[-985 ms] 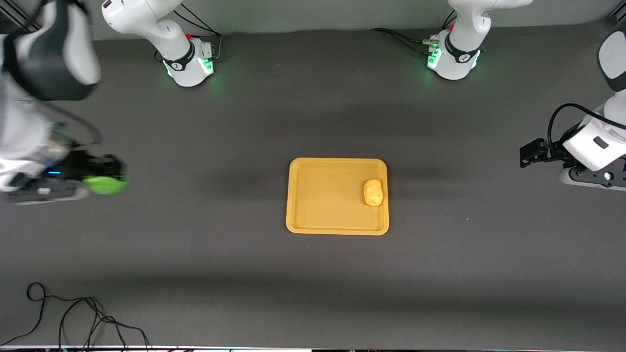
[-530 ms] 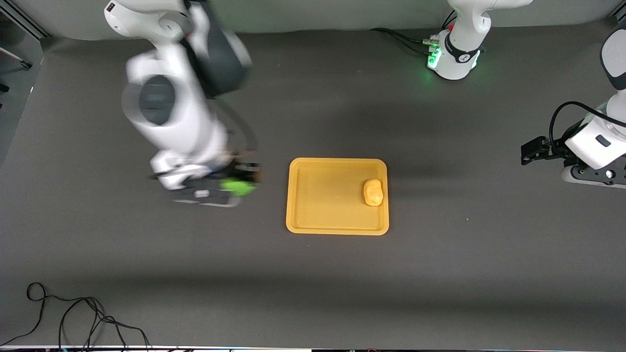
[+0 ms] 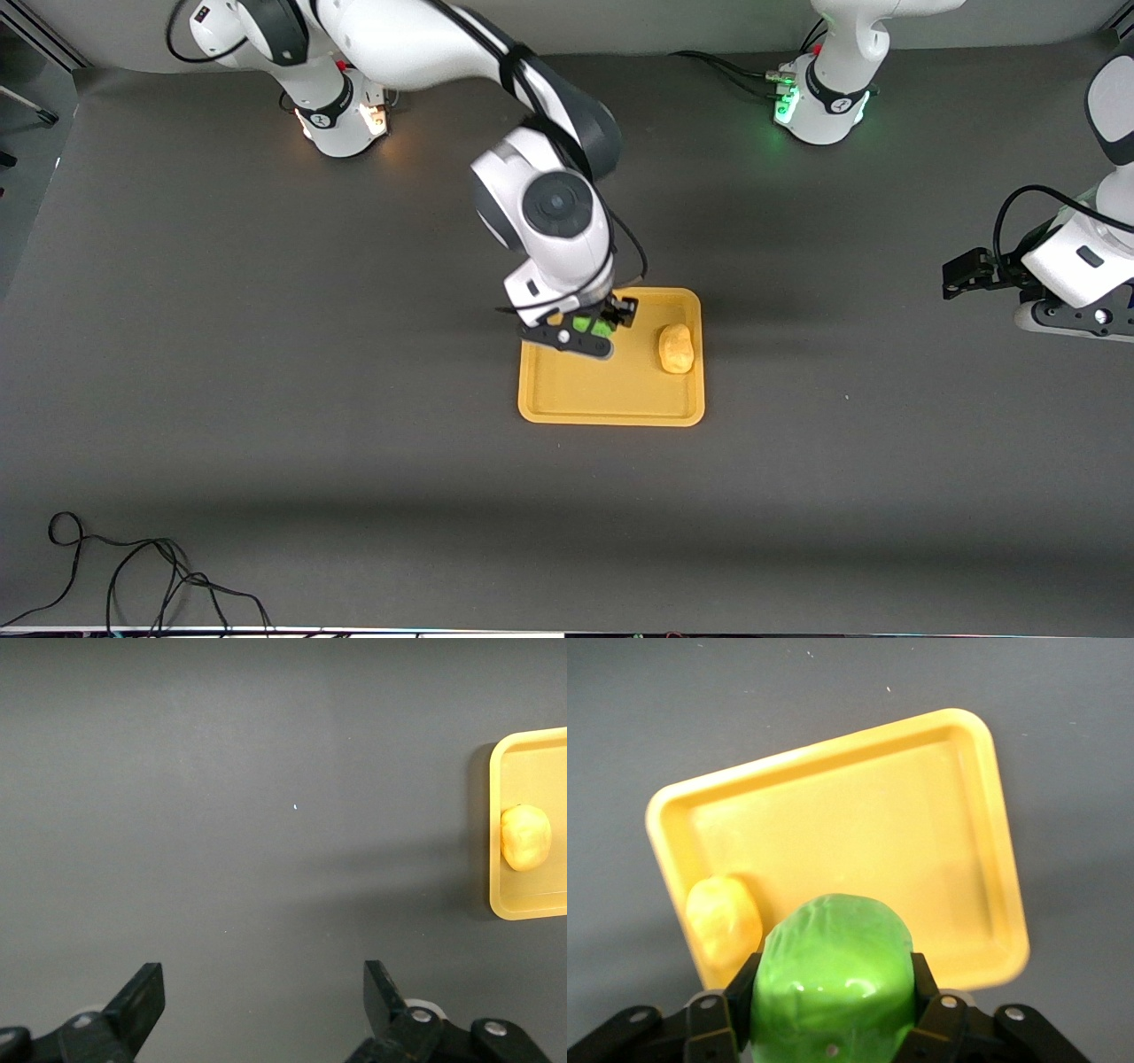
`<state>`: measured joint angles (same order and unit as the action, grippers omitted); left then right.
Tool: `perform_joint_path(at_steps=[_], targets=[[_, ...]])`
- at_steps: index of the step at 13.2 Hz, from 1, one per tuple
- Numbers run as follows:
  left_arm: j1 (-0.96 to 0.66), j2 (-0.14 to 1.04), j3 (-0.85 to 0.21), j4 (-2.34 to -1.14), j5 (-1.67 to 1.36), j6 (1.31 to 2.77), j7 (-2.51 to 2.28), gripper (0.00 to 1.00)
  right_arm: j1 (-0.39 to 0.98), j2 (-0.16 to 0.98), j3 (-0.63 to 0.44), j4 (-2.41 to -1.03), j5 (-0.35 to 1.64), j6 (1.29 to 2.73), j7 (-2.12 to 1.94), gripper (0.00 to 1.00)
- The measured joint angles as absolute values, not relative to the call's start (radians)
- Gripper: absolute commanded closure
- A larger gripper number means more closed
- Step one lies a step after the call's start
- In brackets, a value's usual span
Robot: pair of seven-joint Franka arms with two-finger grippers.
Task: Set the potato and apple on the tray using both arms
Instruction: 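Carry the green apple over the tray with the right gripper and lower it, then open the right gripper, releasing the apple, and withdraw it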
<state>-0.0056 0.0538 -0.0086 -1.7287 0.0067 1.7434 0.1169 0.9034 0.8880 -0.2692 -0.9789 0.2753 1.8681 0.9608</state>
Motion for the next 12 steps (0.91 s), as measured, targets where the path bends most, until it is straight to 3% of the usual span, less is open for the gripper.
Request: perform_joint_path(at_steps=[3, 7, 8, 9, 10, 12], targets=[[-0.006, 0.054, -0.009, -1.733, 0.007, 1.744, 0.117, 0.0, 0.909, 1.004, -0.266, -0.977, 0.254, 1.979, 0.961, 0.57], [-0.006, 0.055, -0.009, -1.741, 0.007, 1.744, 0.117, 0.0, 0.924, 1.072, -0.265, -0.967, 0.25, 2.05, 0.961, 0.52], [-0.006, 0.055, -0.009, -1.744, 0.007, 1.744, 0.117, 0.0, 0.928, 1.081, -0.265, -0.967, 0.25, 2.062, 0.961, 0.35], [-0.006, 0.055, -0.009, -1.746, 0.007, 1.744, 0.117, 0.0, 0.932, 1.088, -0.265, -0.967, 0.25, 2.069, 0.961, 0.09], [-0.006, 0.055, -0.009, -1.747, 0.007, 1.744, 0.117, 0.0, 0.933, 1.093, -0.265, -0.967, 0.25, 2.073, 0.961, 0.0], [-0.006, 0.055, -0.009, -1.748, 0.007, 1.744, 0.117, 0.0, 0.933, 1.098, -0.265, -0.966, 0.25, 2.08, 0.961, 0.0]])
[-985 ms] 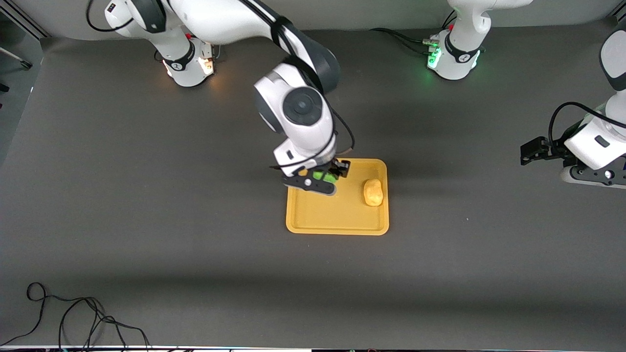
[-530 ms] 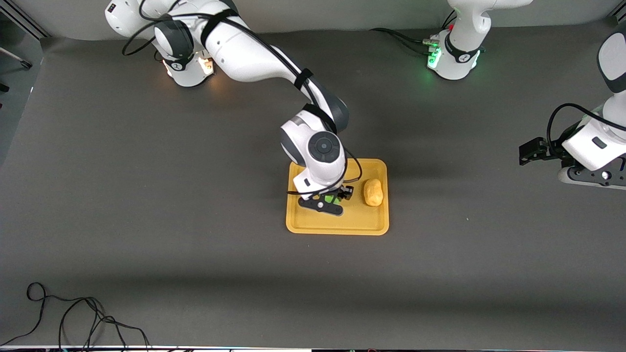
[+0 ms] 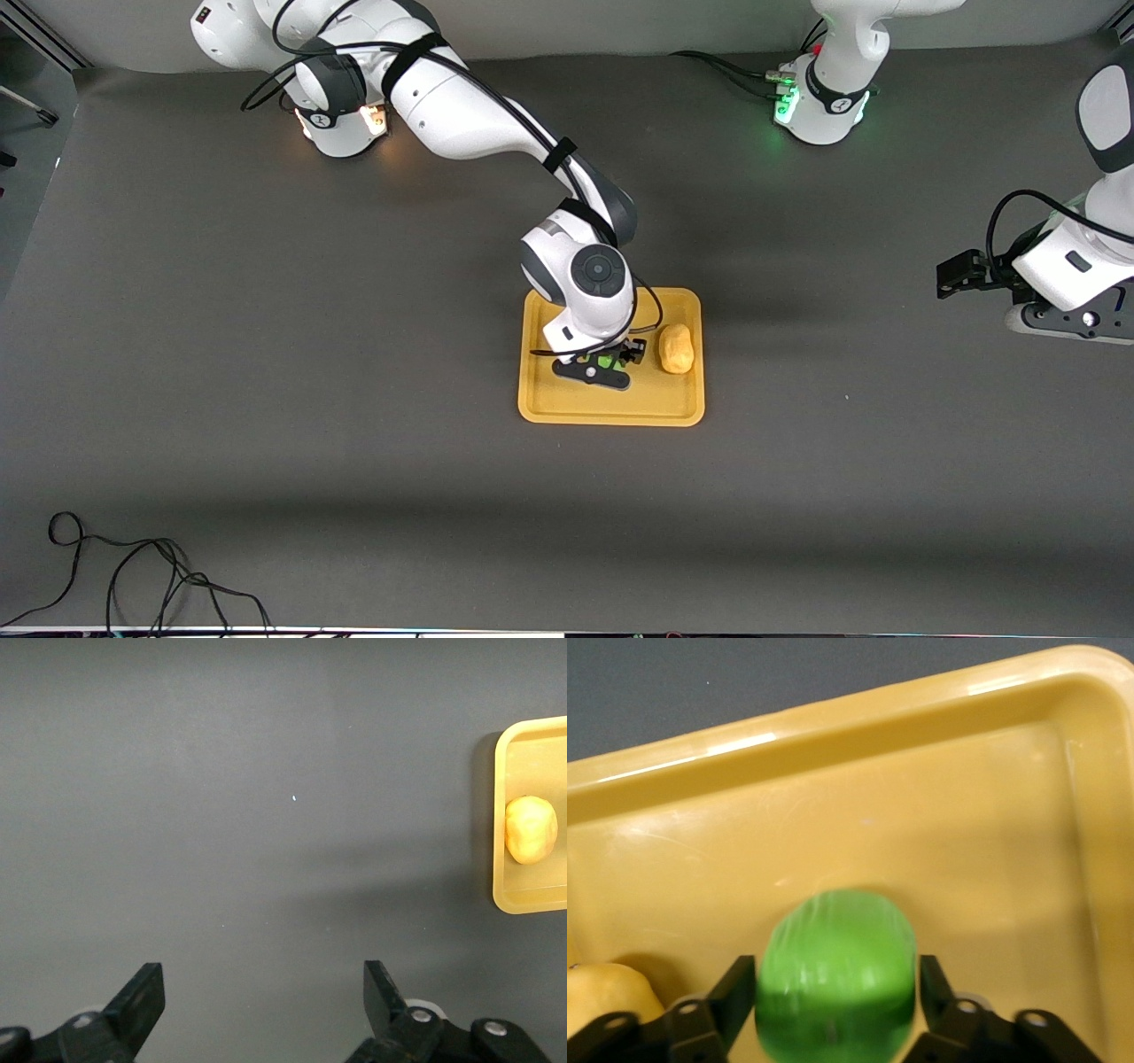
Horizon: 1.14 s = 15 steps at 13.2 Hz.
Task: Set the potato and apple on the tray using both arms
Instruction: 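Open the right gripper, releasing the apple, and withdraw it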
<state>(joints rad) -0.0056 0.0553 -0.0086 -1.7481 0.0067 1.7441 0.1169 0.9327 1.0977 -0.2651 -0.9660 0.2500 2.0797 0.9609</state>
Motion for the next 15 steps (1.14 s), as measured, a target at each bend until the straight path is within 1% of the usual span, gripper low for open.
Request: perform_joint_path(at_steps=[2, 4, 8, 10, 12, 14, 15], targets=[[-0.006, 0.055, -0.009, -1.748, 0.007, 1.744, 0.117, 0.0, 0.932, 1.089, -0.268, -0.947, 0.25, 2.068, 0.961, 0.0], [-0.006, 0.055, -0.009, -1.749, 0.007, 1.753, 0.117, 0.0, 0.928, 1.033, -0.276, -0.914, 0.25, 1.973, 0.961, 0.0], [-0.005, 0.056, -0.009, -1.75, 0.007, 1.767, 0.117, 0.0, 0.908, 0.794, -0.291, -0.894, 0.247, 1.71, 0.961, 0.0], [-0.004, 0.056, -0.008, -1.752, 0.007, 1.767, 0.117, 0.0, 0.9, 0.69, -0.322, -0.902, 0.238, 1.594, 0.933, 0.0], [0.005, 0.056, -0.008, -1.753, 0.007, 1.767, 0.117, 0.0, 0.894, 0.591, -0.4, -0.965, 0.235, 1.51, 0.799, 0.0], [0.012, 0.056, -0.007, -1.754, 0.007, 1.767, 0.117, 0.0, 0.876, 0.473, -0.496, -1.107, 0.229, 1.499, 0.618, 0.0], [0.013, 0.056, -0.007, -1.754, 0.007, 1.767, 0.117, 0.0, 0.833, 0.409, -0.516, -1.183, 0.214, 1.498, 0.531, 0.0]])
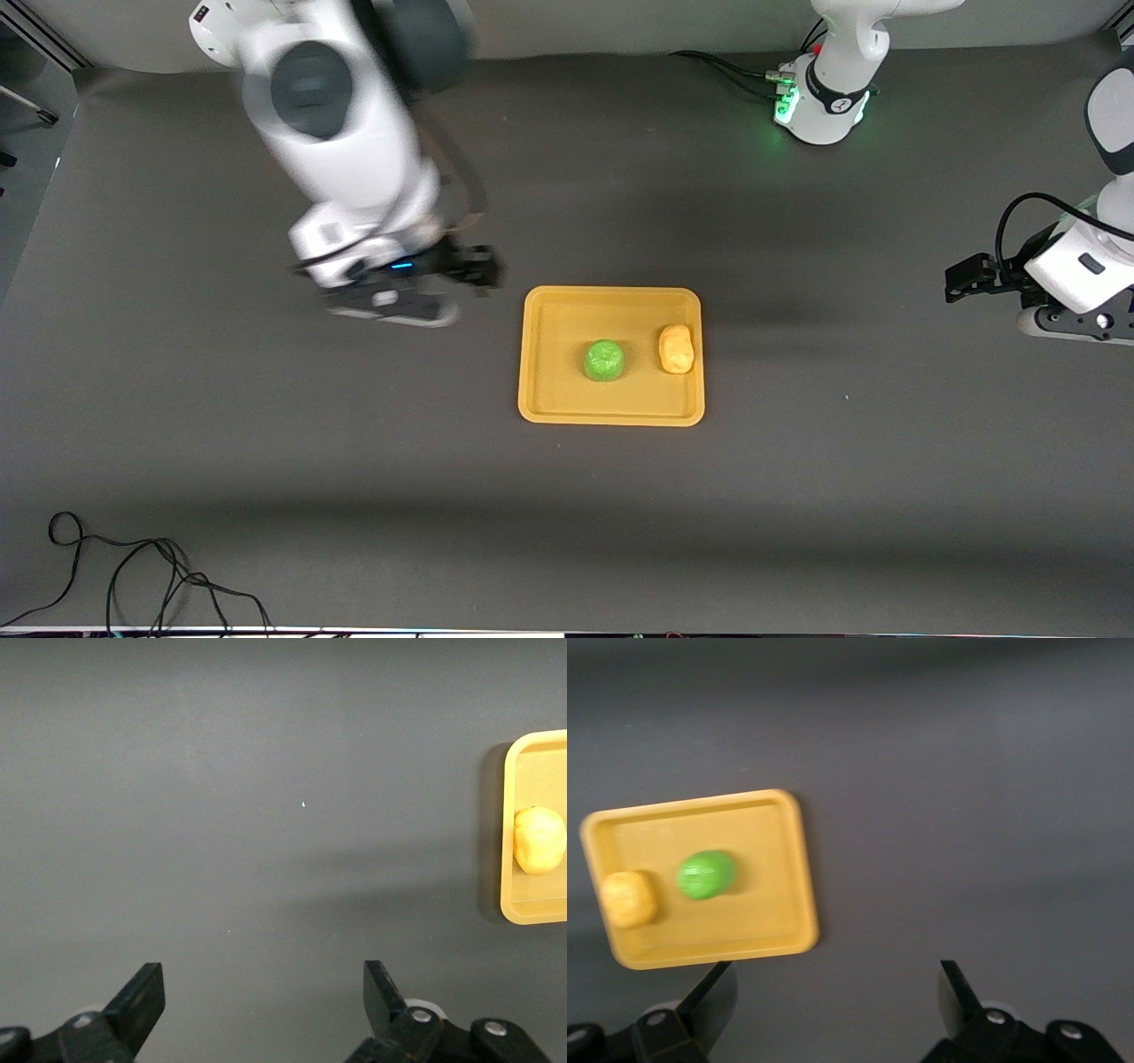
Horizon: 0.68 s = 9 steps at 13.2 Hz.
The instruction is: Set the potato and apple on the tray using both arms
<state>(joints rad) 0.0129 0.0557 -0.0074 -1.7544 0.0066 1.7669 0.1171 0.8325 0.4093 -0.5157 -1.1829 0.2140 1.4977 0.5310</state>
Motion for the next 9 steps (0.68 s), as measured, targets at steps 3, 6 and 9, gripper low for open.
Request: perform_joint_path(at_steps=[3, 6, 9], targets=[[0.013, 0.056, -0.008, -1.755, 0.007, 1.767, 0.117, 0.0, 0.644, 0.262, -0.47, -1.344, 0.14, 1.497, 0.337, 0.0], [0.014, 0.056, -0.008, -1.755, 0.007, 1.768, 0.117, 0.0, 0.382, 0.166, -0.297, -1.441, 0.107, 1.504, 0.232, 0.0], [0.013, 0.051, -0.012, -1.752, 0.007, 1.774, 0.119, 0.0, 0.142, 0.114, -0.145, -1.517, 0.077, 1.554, 0.125, 0.0]])
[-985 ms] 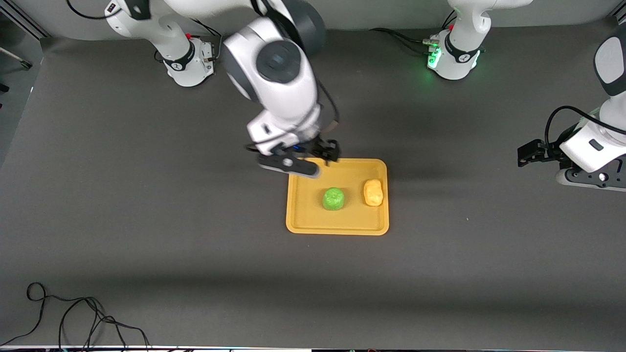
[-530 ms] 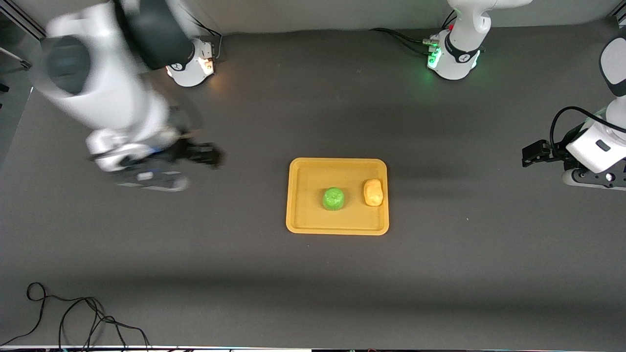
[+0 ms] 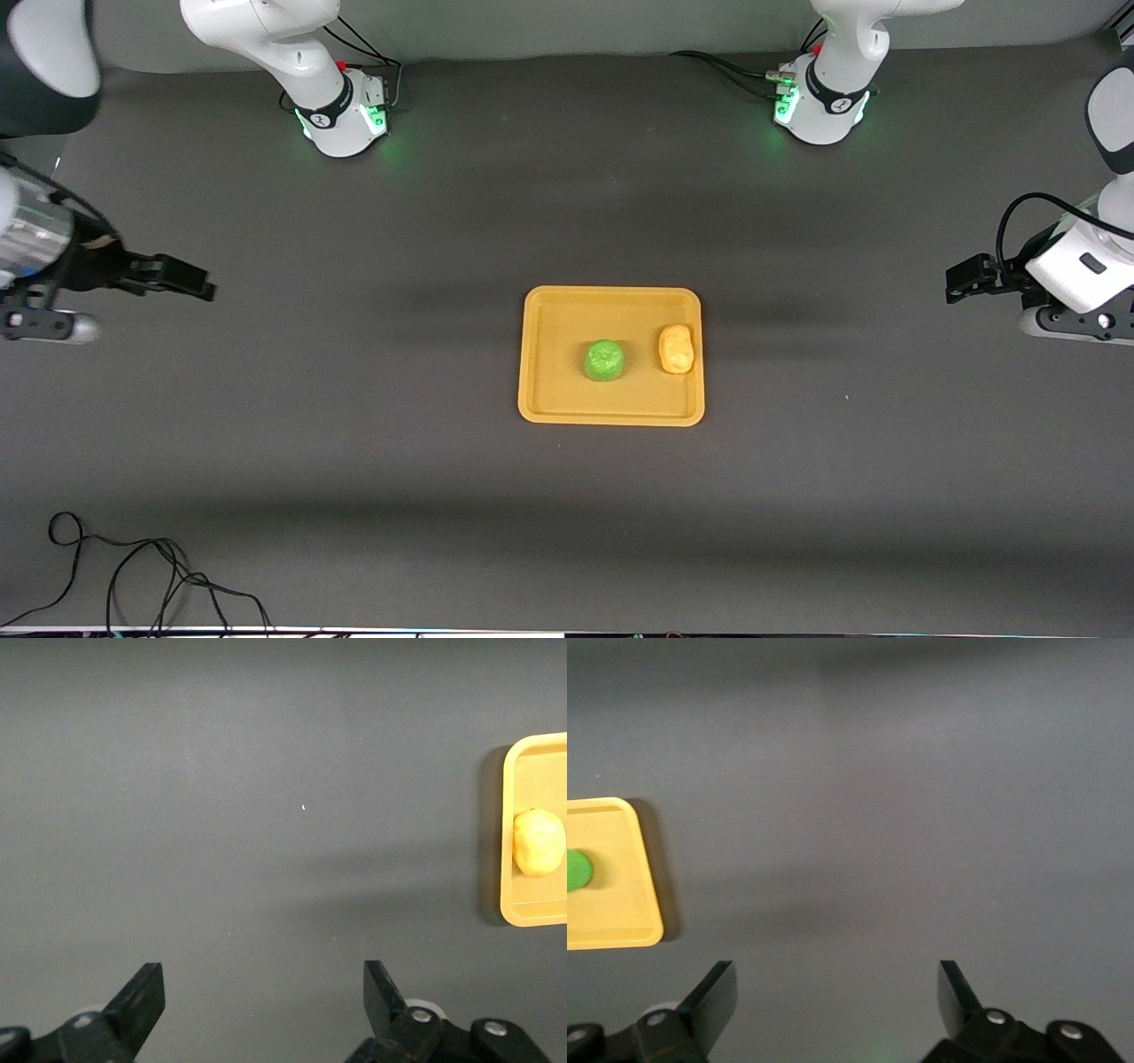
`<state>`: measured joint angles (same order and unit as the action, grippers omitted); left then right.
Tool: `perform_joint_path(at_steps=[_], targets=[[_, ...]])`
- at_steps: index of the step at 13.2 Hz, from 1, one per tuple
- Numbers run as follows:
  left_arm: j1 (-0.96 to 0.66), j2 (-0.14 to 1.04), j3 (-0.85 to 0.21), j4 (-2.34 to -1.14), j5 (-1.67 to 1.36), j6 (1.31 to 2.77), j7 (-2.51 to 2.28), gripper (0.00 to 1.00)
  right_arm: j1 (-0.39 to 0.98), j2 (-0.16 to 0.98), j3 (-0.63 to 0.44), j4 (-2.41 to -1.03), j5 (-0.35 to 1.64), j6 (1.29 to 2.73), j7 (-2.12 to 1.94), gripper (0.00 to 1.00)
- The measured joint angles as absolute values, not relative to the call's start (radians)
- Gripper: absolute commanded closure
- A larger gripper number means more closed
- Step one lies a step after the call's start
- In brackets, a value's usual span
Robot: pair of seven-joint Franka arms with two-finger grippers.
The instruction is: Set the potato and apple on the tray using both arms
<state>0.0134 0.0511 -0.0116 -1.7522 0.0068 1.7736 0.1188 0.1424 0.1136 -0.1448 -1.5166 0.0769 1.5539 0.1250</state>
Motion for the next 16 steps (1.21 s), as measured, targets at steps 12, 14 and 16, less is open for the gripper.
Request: perform_joint_path(at_steps=[12, 14, 16], targets=[[0.011, 0.004, -0.035, -1.688, 0.007, 1.72, 0.122, 0.0, -0.03, 0.064, -0.023, -1.595, 0.034, 1.611, 0.045, 0.0], [0.011, 0.005, -0.035, -1.688, 0.007, 1.72, 0.121, 0.0, -0.03, 0.06, -0.023, -1.595, 0.033, 1.611, 0.045, 0.0], [0.01, 0.006, -0.037, -1.689, 0.007, 1.718, 0.121, 0.0, -0.03, 0.058, -0.022, -1.595, 0.033, 1.611, 0.045, 0.0]])
